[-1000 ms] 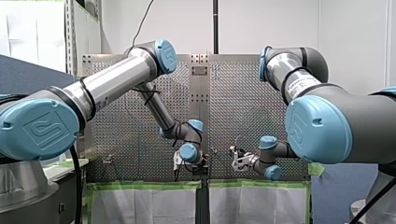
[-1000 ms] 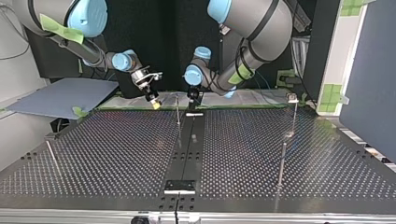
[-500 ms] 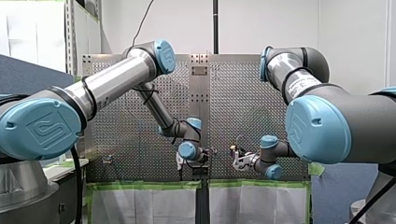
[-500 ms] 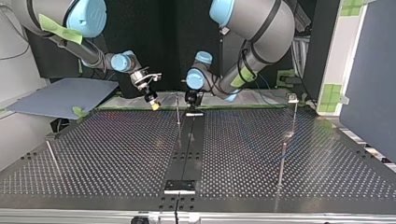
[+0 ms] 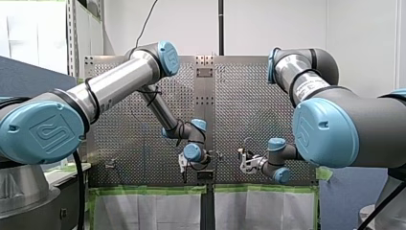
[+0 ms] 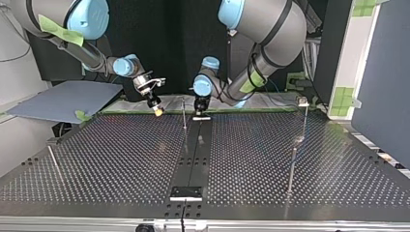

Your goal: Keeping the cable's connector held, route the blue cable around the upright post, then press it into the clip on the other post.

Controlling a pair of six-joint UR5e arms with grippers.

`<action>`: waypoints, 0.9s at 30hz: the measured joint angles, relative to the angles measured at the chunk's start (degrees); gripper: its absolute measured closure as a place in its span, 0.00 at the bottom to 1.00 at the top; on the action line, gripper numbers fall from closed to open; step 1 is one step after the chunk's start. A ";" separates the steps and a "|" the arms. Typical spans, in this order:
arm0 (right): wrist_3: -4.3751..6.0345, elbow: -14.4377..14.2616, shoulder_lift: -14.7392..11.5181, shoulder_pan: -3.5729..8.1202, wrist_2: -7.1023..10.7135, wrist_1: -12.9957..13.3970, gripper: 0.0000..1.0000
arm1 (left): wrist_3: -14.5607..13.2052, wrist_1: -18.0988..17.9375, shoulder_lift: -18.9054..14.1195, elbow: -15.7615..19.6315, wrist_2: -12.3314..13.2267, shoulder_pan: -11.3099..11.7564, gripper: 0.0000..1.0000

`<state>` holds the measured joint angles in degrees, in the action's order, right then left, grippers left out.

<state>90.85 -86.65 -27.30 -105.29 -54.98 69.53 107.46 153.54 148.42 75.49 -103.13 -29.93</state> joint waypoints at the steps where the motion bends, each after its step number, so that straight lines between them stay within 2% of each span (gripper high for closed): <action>1: -0.01 0.01 0.00 0.03 -0.01 -0.05 1.00 | -0.22 0.18 0.00 0.00 -0.17 0.10 0.92; 13: 0.00 0.31 -0.01 0.44 0.35 -0.30 1.00 | -1.13 0.26 -0.03 -0.02 -0.30 0.45 0.92; 16: 0.03 0.42 -0.01 0.46 0.44 -0.33 1.00 | -1.23 0.11 -0.03 -0.02 -0.39 0.56 0.85; 17: 0.03 0.44 -0.01 0.46 0.45 -0.34 1.00 | -1.30 0.06 -0.03 -0.02 -0.41 0.58 0.75; 18: 0.02 0.46 0.00 0.46 0.46 -0.35 1.00 | -1.38 0.03 -0.03 -0.02 -0.43 0.60 0.75; 19: 0.01 0.50 0.00 0.47 0.49 -0.37 1.00 | -1.45 -0.02 -0.03 -0.02 -0.44 0.61 0.66; 20: -0.01 0.56 -0.01 0.48 0.51 -0.39 1.00 | -1.45 -0.05 -0.03 -0.02 -0.44 0.61 0.50; 21: -0.01 0.59 0.00 0.48 0.53 -0.40 1.00 | -1.45 -0.08 -0.03 -0.02 -0.44 0.63 0.50; 23: -0.03 0.62 0.00 0.48 0.55 -0.42 1.00 | -1.49 -0.08 -0.03 -0.02 -0.46 0.65 0.27; 24: -0.04 0.63 0.00 0.48 0.55 -0.43 1.00 | -1.52 -0.07 -0.03 -0.02 -0.47 0.65 0.27; 25: -0.05 0.64 0.00 0.48 0.56 -0.43 1.00 | -1.56 -0.04 -0.03 -0.02 -0.47 0.66 0.11; 26: -0.07 0.64 0.00 0.48 0.59 -0.43 1.00 | -1.61 -0.03 -0.04 -0.02 -0.48 0.66 0.00; 27: -0.09 0.64 0.00 0.48 0.63 -0.44 1.00 | -1.71 -0.05 -0.05 -0.02 -0.48 0.66 0.00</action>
<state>90.76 -86.01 -27.30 -104.81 -54.35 69.10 105.75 153.48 148.37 75.48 -103.62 -29.27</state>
